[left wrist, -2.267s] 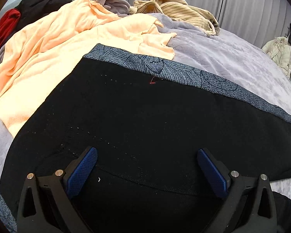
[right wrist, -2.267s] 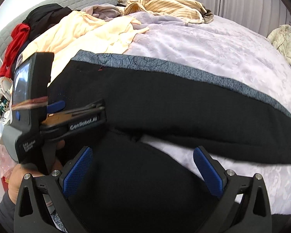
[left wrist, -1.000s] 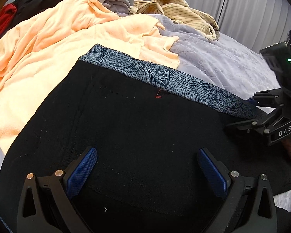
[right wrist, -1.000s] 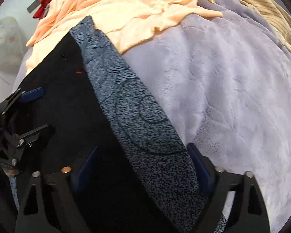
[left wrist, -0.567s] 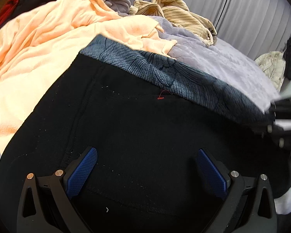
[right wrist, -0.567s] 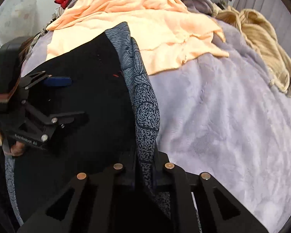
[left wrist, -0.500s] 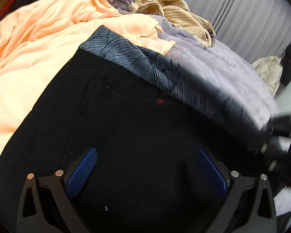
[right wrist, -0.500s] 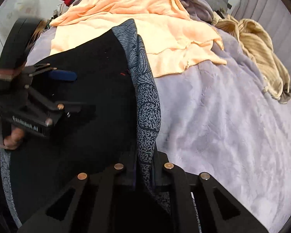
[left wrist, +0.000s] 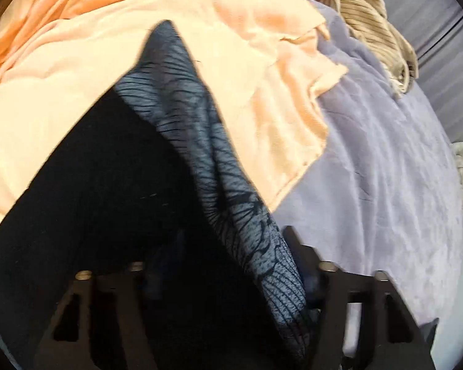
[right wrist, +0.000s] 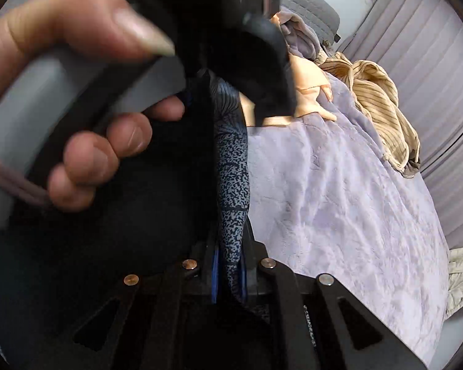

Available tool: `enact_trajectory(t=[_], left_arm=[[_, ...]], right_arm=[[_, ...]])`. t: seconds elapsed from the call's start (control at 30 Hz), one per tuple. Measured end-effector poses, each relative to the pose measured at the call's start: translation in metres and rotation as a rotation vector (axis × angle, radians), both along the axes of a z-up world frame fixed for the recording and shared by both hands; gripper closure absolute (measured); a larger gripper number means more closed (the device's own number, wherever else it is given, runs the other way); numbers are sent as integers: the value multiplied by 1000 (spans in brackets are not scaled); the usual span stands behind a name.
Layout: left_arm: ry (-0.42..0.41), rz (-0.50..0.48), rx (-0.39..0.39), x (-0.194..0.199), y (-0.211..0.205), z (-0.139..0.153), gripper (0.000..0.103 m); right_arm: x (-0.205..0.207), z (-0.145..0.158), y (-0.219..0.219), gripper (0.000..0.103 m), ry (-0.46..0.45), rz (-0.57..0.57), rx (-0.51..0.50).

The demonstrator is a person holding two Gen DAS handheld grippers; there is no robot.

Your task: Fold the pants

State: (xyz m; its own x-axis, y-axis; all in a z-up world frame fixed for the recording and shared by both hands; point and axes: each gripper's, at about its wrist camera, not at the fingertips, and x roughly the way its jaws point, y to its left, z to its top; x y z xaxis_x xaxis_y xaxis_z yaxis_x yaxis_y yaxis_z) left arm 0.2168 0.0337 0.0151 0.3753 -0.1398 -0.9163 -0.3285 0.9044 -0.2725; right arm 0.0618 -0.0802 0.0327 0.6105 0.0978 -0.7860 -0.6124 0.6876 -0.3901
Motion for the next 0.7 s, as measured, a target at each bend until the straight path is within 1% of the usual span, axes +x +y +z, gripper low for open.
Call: enact_trajectory(t=[0.03,0.07,0.1,0.13,0.17,0.2,0.27,0.33,0.43,0.5,0.57,0.6,0.7], left_arm=[[-16,-4,-23,-7,1,2,70],[-52,-7,-41,-16,4,9,74],[-80,-13,-52,-24,7,15,75],[-104,-21,-70,-35,10,22,81],[-117,-28,-88,-43,11,27,84],[-134,-31,-91,-52,13,33,84],[-178,-51,-71,-71,14,48,84],[-229,-69,-50,-97,12,65,84],[-295,-92,-59,-131,24,80,84],[-317,-94,-105,-155,36,80,84],[-313,-100,-145,-177,46,72,84],[-310,-103,-156,-187,50,66,84],[-290,-98,-150,-201,51,44,84]], right_arm=[[0,2,0,92,2,-5,10],[-2,5,-2,92,2,-8,23],[-4,9,-1,92,1,-8,35],[-8,13,-2,92,-1,-9,48],[-13,17,-3,92,-7,-13,61],[-18,22,-4,92,-14,-19,69],[-31,32,-3,92,-42,-33,78],[-48,44,1,92,-69,-25,87],[-77,59,9,92,-94,4,107],[-99,65,16,92,-99,37,111],[-121,62,26,92,-94,77,98],[-129,58,31,92,-92,91,81],[-142,43,42,93,-73,121,44]])
